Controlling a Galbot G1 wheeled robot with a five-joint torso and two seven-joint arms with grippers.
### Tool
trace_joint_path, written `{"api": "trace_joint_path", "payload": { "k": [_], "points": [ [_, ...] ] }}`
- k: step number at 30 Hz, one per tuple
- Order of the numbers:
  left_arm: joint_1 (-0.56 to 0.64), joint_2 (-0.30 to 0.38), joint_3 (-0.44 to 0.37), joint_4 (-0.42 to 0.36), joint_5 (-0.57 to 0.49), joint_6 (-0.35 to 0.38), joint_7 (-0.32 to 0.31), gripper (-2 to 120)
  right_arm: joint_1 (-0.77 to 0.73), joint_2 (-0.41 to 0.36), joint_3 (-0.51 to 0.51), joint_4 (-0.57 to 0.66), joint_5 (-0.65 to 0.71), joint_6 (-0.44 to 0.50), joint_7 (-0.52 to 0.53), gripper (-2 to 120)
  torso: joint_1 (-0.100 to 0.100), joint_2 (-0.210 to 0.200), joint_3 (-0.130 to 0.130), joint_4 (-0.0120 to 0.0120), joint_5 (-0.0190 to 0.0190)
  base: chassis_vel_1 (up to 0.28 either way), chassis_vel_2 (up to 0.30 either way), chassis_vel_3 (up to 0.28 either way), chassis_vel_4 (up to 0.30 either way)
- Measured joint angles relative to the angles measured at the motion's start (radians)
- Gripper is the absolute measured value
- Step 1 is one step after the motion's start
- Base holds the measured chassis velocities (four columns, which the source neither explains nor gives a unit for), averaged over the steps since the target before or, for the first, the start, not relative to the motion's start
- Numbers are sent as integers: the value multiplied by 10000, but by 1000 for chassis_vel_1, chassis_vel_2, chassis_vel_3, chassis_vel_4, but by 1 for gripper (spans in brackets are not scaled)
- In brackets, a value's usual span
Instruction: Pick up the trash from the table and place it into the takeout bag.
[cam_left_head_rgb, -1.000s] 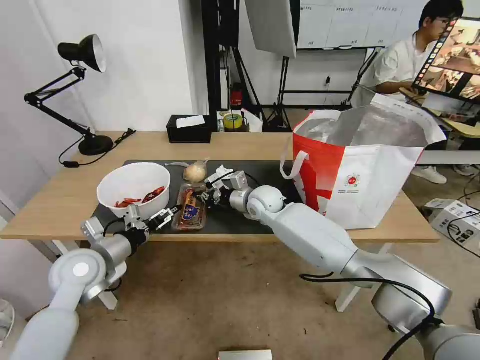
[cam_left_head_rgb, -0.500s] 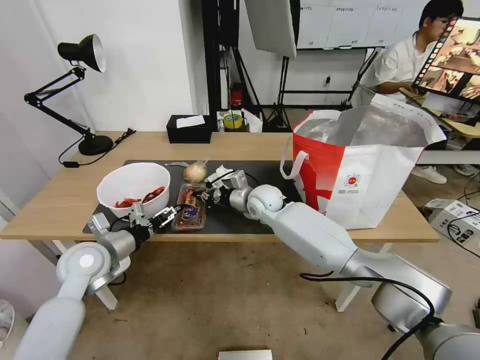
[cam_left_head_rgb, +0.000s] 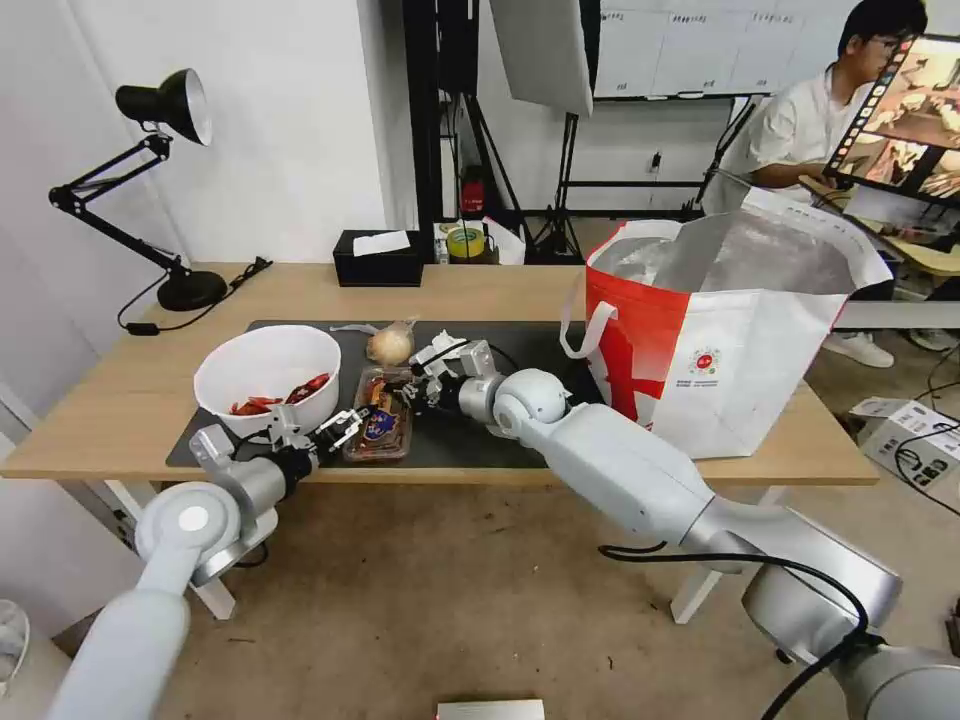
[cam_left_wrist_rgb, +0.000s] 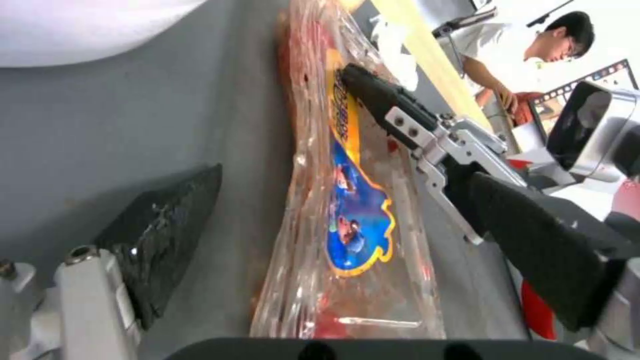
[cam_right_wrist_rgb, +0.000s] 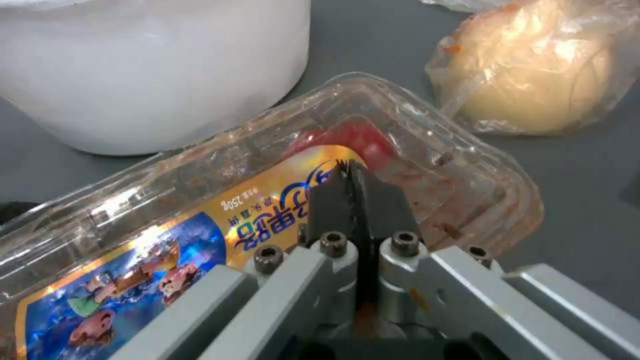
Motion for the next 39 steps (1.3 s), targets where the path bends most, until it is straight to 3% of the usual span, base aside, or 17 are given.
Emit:
{"api": "trace_joint_path", "payload": {
  "k": [12, 25, 27, 32, 39],
  "points": [
    [46, -73, 83, -77, -17, -200, -130, 99, -39, 63, 18, 6, -31, -1, 44, 0, 0, 0, 0, -2, 0, 0, 0, 0, 0],
    [105, -84, 179, -145, 3, -433, -194, 57, -45, 90, 25, 22, -42, -12, 71, 0, 0, 0, 0, -1, -2, 0, 0, 0, 0],
    [124, -85, 186, -155, 17, -449, -197, 45, -40, 76, 25, 37, -42, -16, 70, 0, 0, 0, 0, 0, -1, 0, 0, 0, 0],
    [143, -93, 198, -182, 35, -470, -198, 31, -32, 58, 25, 47, -41, -18, 68, 0, 1, 0, 0, 0, -1, 0, 0, 0, 0],
    [279, -93, 275, -273, 373, -615, -168, 3, -24, 51, 38, 56, -22, -23, 49, 0, 1, 0, 0, 0, -1, 0, 0, 0, 0]
  ]
}}
